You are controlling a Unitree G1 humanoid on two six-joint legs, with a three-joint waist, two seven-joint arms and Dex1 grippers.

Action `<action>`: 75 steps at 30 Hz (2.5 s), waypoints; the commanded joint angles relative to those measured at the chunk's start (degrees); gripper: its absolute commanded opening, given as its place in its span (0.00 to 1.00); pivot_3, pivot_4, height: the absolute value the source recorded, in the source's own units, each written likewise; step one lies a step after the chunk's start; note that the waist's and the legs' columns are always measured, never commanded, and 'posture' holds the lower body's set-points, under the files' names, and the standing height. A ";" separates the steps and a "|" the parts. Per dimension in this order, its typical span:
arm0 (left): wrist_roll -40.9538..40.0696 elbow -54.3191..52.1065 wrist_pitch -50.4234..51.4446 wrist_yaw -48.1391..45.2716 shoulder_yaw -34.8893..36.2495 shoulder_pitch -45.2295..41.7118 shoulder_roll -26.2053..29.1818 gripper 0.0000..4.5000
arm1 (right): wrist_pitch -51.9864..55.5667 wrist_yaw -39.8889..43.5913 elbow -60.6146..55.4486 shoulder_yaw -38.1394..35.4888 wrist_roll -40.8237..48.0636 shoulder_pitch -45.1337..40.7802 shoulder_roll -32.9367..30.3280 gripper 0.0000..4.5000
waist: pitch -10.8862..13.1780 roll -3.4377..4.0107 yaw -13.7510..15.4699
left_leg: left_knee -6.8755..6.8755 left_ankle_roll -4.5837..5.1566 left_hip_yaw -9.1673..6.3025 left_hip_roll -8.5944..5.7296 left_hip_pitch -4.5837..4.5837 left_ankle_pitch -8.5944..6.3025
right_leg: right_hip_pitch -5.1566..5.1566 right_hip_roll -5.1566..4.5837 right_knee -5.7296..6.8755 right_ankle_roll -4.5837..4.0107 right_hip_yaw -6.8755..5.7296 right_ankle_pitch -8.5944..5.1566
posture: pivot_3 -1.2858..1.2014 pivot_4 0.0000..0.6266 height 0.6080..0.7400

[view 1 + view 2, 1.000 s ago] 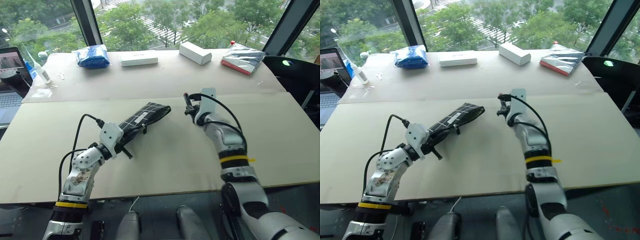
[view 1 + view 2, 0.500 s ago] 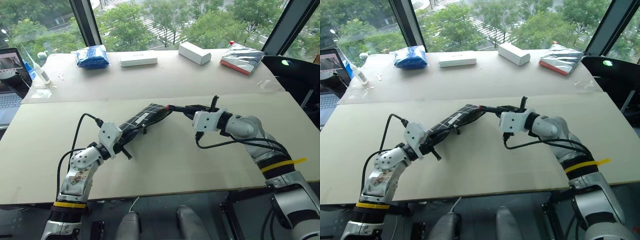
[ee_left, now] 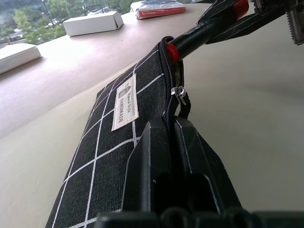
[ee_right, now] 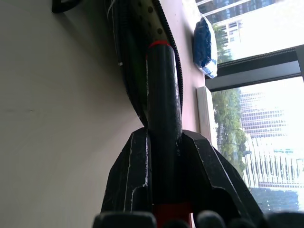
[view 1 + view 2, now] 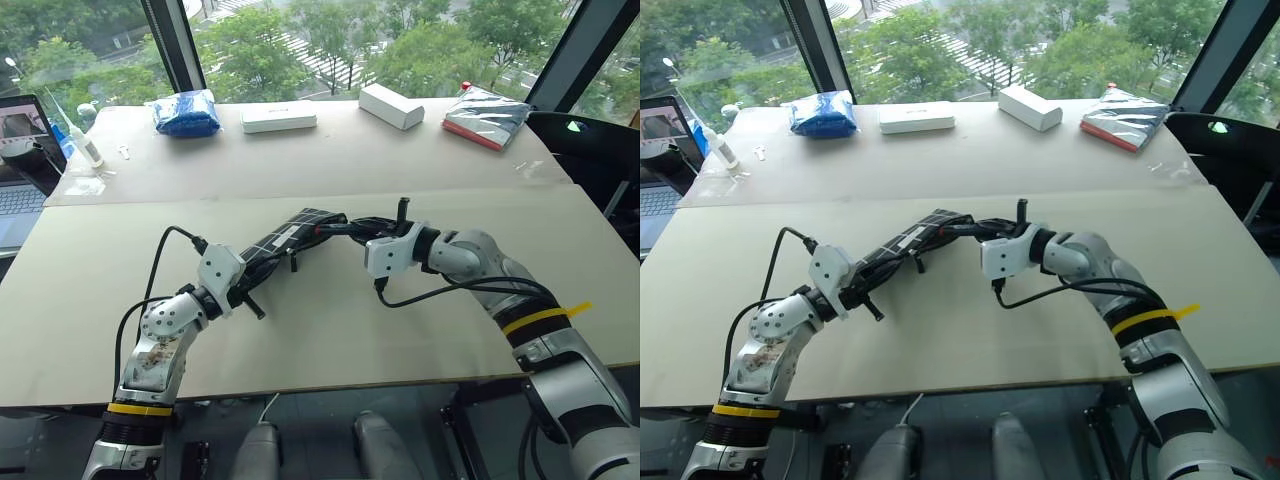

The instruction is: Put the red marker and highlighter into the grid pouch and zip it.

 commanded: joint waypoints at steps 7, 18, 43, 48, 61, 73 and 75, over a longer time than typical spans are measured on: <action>-0.54 -1.65 0.12 -0.56 -0.24 -1.26 0.29 0.00 | -5.61 -4.65 3.53 4.40 -5.67 -6.26 5.30 0.12 | 0.00 0.00 0.02 | 0.00 0.00 0.00 0.01 0.03 0.00 | -0.01 0.01 0.04 -0.01 0.00 0.00 | 0.52 0.24 1.00; -1.07 -1.81 -0.13 -1.85 0.15 -1.29 0.69 0.00 | -12.79 -7.46 7.89 9.57 -9.78 -8.66 9.12 0.12 | 0.00 0.00 0.12 | 0.02 -0.02 -0.02 0.00 0.05 0.01 | 0.01 0.00 0.06 -0.02 -0.02 0.01 | 0.52 0.24 1.00; -1.02 -1.51 -0.14 -2.41 -0.26 -0.92 0.50 0.00 | 52.35 31.34 -32.00 -12.14 60.63 15.45 -7.43 0.64 | 0.01 0.00 1.10 | 0.09 0.06 -0.09 0.01 0.62 -0.03 | 0.83 -0.01 -0.09 0.01 -0.09 -0.01 | 0.52 0.24 1.00; -0.95 -0.99 -0.16 -2.61 -0.36 -1.41 0.39 0.00 | 62.30 21.44 -38.98 -6.61 56.82 20.52 -0.79 0.64 | -0.01 -0.03 0.62 | 0.08 0.11 -0.04 0.08 0.78 -0.07 | 0.86 0.10 -0.03 0.03 -0.01 -0.06 | 0.52 0.24 1.00; -0.84 -1.17 -0.06 -2.52 -0.57 -1.66 0.19 0.00 | 63.47 5.13 -21.35 -3.93 43.43 9.46 21.49 0.64 | 0.00 -0.05 1.45 | 0.23 0.08 -0.09 0.05 0.60 -0.05 | 0.77 0.08 -0.01 0.04 -0.09 -0.03 | 0.52 0.24 1.00; -0.68 -1.44 -0.16 -1.76 -0.38 -1.14 0.11 0.00 | 63.25 8.35 -19.81 -5.16 42.14 8.00 22.68 0.32 | 0.00 -0.05 1.26 | 0.21 0.08 -0.10 0.05 0.60 -0.05 | 0.77 0.07 -0.01 0.04 -0.12 -0.03 | 0.52 0.24 1.00; -0.70 -1.29 -0.23 -1.74 -0.32 -1.16 0.17 0.00 | 63.44 8.54 -19.88 -5.95 42.20 8.07 22.07 0.17 | 0.00 -0.05 1.24 | 0.21 0.08 -0.10 0.05 0.60 -0.05 | 0.77 0.07 -0.01 0.04 -0.12 -0.03 | 0.52 0.24 1.00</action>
